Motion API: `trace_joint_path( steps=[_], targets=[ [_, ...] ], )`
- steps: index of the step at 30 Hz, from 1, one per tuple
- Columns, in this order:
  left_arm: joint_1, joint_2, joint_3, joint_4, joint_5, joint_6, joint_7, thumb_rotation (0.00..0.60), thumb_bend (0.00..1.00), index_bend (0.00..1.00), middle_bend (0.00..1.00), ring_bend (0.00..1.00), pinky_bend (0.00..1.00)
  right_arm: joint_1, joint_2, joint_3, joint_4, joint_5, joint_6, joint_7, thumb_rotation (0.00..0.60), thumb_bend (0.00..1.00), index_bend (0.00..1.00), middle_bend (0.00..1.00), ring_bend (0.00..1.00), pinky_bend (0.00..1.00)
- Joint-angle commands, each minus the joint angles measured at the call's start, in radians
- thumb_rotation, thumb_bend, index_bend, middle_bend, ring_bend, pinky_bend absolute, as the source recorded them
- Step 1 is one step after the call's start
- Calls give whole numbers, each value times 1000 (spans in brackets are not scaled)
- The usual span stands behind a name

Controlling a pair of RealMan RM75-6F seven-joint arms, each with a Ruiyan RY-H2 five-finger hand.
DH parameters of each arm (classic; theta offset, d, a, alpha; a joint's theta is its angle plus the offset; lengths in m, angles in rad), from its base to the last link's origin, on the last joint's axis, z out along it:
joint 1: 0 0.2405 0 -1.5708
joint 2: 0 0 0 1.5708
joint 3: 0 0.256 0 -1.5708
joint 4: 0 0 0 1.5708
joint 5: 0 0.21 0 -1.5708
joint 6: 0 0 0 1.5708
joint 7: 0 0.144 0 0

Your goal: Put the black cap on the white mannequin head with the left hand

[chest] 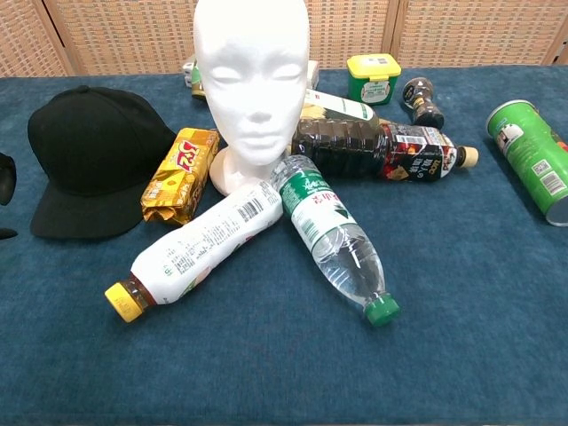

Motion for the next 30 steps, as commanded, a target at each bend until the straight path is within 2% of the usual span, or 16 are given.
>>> trace_joint_path(
  steps=[1,30],
  targets=[
    [-11,-22,-3,13,-6,-1,-1,600,85,598,536,343,590,-2,0,0,2,0,2,3,600,117,443,465,477,491],
    [-33,-171,1,106,-33,41,11,600,85,598,535,343,565,-23,-11,3,38,4,27,39,600,117,445,465,477,492]
  ],
)
